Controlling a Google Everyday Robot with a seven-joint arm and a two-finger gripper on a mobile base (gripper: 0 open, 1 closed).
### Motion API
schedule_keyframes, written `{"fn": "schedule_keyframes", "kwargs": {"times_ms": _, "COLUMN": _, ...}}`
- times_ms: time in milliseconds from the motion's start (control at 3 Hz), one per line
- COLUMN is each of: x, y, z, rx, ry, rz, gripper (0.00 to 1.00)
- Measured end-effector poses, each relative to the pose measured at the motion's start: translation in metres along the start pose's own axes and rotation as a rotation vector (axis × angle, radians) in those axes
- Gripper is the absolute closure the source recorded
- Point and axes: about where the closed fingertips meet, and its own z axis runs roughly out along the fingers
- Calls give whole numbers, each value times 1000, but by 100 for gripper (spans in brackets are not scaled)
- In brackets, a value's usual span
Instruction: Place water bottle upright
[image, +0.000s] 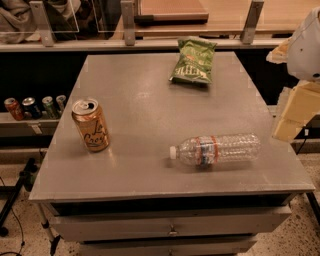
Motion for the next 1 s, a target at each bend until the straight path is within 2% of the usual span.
{"fn": "schedule_keyframes", "kwargs": {"times_ms": 667, "x": -4, "y": 1, "z": 4, "rx": -8, "ry": -5, "rz": -18, "gripper": 0}}
{"fn": "schedule_keyframes", "kwargs": {"times_ms": 1000, "x": -16, "y": 10, "z": 20, "rx": -58, "ry": -19, "rz": -79, "gripper": 0}}
